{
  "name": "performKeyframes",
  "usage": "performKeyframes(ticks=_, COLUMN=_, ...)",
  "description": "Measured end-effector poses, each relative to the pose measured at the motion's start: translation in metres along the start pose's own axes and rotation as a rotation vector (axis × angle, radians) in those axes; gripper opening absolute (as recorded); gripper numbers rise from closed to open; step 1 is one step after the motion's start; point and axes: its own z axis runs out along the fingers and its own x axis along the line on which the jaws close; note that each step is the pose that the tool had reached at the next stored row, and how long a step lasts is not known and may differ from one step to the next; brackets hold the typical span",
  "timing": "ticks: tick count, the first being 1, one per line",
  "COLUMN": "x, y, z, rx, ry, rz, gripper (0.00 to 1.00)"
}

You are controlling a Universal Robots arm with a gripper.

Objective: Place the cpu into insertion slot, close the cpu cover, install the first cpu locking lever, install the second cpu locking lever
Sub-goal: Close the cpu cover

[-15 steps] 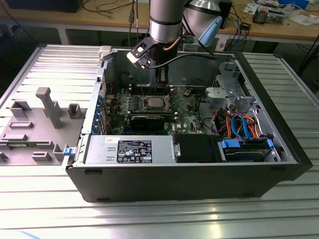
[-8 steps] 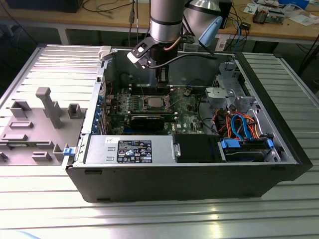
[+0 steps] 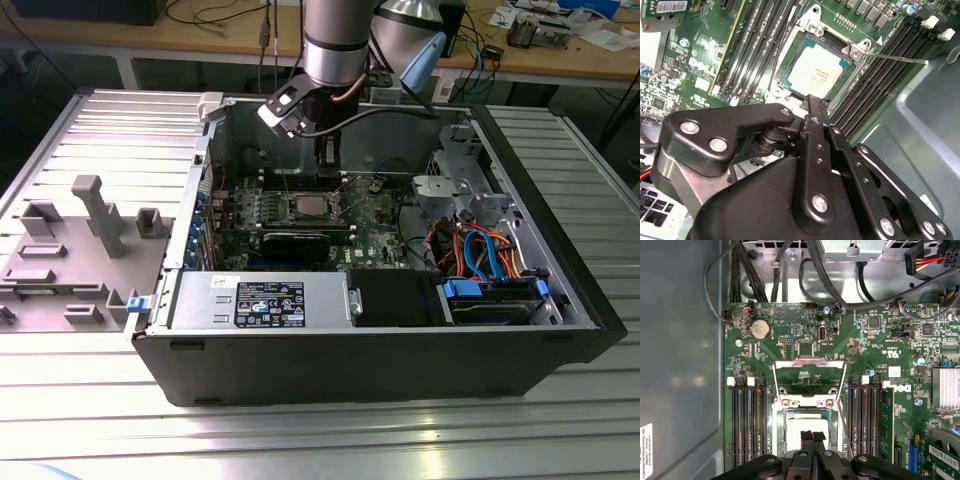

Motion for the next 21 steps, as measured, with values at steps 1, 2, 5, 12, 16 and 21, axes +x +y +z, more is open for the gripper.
performKeyframes(ticks=1, x=0.0000, y=0.0011, z=0.0000, rx=0.0000, ry=0.0000, rz=0.000, gripper=0.11)
performKeyframes(ticks=2, x=0.0000, y=0.0018, z=0.0000, rx=0.0000, ry=0.0000, rz=0.000, gripper=0.11)
performKeyframes(ticks=5, x=0.0000, y=0.0034, z=0.0000, rx=0.0000, ry=0.0000, rz=0.000, gripper=0.11)
performKeyframes(ticks=12, x=0.0000, y=0.0068, z=0.0000, rx=0.0000, ry=0.0000, rz=0.000, gripper=0.11)
performKeyframes(ticks=16, x=0.0000, y=0.0099, z=0.0001, rx=0.0000, ry=0.0000, rz=0.000, gripper=0.11)
performKeyframes(ticks=21, x=0.0000, y=0.0103, z=0.0000, rx=0.0000, ry=0.0000, rz=0.000, gripper=0.11)
